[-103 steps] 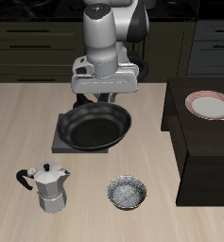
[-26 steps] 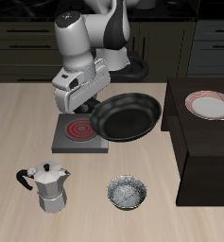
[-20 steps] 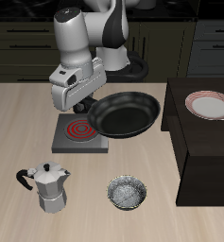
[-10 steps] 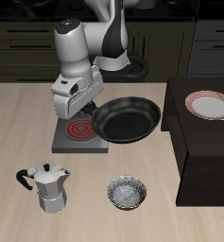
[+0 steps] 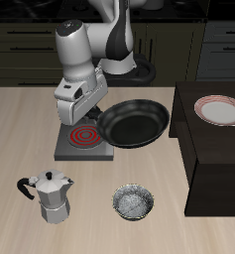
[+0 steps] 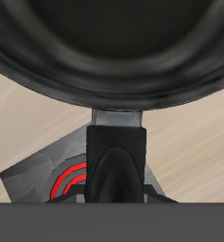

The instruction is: Place the frypan on the top layer of the shelf

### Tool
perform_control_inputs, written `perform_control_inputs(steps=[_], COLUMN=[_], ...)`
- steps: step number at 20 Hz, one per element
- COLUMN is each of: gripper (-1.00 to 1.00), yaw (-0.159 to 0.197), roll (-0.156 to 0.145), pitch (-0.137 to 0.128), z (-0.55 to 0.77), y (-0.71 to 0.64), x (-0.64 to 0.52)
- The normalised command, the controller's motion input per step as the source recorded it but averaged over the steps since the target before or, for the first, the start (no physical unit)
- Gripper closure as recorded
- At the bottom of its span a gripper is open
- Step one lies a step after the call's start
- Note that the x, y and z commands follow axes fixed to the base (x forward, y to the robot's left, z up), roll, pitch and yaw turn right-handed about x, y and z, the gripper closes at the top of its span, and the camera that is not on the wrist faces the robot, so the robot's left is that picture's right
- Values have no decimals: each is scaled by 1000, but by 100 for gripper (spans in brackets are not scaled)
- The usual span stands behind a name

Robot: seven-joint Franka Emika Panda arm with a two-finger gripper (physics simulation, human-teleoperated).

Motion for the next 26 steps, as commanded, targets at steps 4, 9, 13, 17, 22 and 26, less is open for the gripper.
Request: perform_control_inputs(steps=[4, 9, 13, 17, 22, 26], gripper=[100, 100, 100, 100, 100, 100], yaw=[-32, 3, 21, -2, 43, 24], roll=[0, -26, -25, 0, 6, 32], pitch=[26, 4, 1, 7, 10, 11], z=[-55, -16, 2, 6, -30, 44], y=[-1, -36, -14, 59, 175, 280], x=[80, 171, 225, 218, 142, 162])
